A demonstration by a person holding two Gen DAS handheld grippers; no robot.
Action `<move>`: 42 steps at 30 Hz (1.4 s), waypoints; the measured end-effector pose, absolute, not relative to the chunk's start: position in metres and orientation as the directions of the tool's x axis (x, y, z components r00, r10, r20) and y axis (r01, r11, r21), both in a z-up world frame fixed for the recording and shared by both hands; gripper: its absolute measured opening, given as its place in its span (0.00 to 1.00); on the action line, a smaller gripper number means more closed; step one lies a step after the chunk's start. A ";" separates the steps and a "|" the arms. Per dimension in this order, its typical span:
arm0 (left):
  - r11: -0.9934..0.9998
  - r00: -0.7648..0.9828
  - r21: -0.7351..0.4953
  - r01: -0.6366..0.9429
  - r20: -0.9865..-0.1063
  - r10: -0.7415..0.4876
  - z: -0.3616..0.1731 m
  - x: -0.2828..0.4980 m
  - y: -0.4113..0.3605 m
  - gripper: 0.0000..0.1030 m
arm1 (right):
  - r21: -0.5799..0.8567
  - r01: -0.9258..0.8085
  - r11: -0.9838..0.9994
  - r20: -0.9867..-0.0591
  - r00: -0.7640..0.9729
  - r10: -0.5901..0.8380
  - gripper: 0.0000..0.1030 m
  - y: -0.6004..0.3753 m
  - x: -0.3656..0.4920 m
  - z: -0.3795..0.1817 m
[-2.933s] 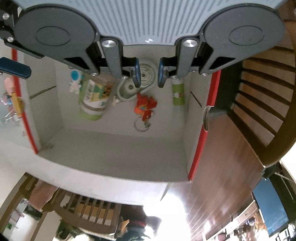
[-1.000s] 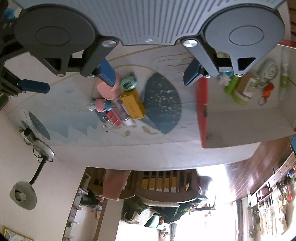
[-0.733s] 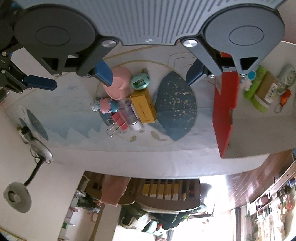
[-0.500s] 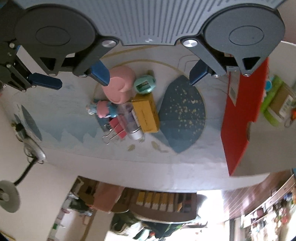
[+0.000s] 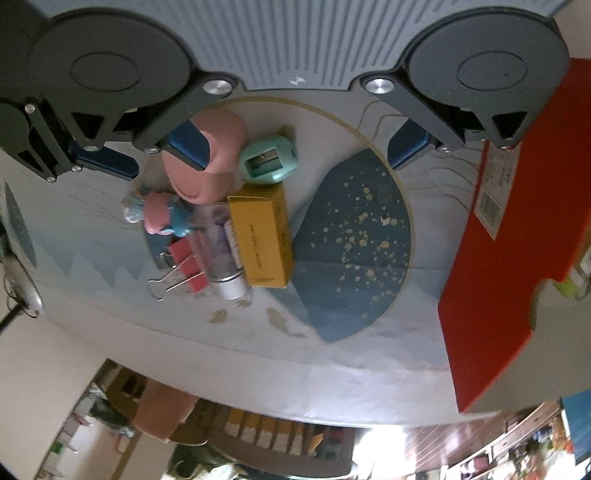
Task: Organize rigid objects
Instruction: 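Grasp the teal pencil sharpener with the left gripper while the right grasps the pink heart dish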
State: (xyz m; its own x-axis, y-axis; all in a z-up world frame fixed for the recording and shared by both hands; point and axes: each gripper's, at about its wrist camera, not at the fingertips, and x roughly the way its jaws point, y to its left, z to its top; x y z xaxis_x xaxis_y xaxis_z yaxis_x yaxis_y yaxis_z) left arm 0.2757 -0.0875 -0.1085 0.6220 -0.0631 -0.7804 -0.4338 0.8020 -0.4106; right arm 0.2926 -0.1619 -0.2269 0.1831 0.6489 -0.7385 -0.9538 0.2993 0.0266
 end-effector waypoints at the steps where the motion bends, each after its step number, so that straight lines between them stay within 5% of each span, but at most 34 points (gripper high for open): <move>1: 0.796 0.618 -0.414 -0.442 -0.783 -0.063 -0.111 0.278 -0.088 1.00 | 0.025 -0.955 0.296 -0.740 0.181 0.648 0.86 -0.160 0.294 -0.229; 17: 0.766 0.627 -0.417 -0.489 -0.779 -0.024 -0.122 0.287 -0.090 0.99 | 0.037 -0.953 0.301 -0.738 0.177 0.652 0.83 -0.157 0.303 -0.244; 24: 0.771 0.615 -0.382 -0.509 -0.788 0.016 -0.123 0.286 -0.090 0.99 | 0.021 -0.957 0.289 -0.723 0.185 0.665 0.70 -0.160 0.300 -0.246; 31: 0.804 0.608 -0.324 -0.498 -0.792 0.057 -0.123 0.286 -0.102 0.95 | 0.009 -0.953 0.303 -0.721 0.204 0.662 0.70 -0.175 0.302 -0.245; 37: 0.839 0.609 -0.251 -0.483 -0.784 0.116 -0.121 0.284 -0.113 0.78 | -0.017 -0.943 0.333 -0.719 0.243 0.651 0.70 -0.194 0.300 -0.244; 42: 0.857 0.626 -0.236 -0.458 -0.770 0.123 -0.115 0.285 -0.122 0.40 | -0.050 -0.939 0.341 -0.723 0.269 0.636 0.70 -0.197 0.293 -0.242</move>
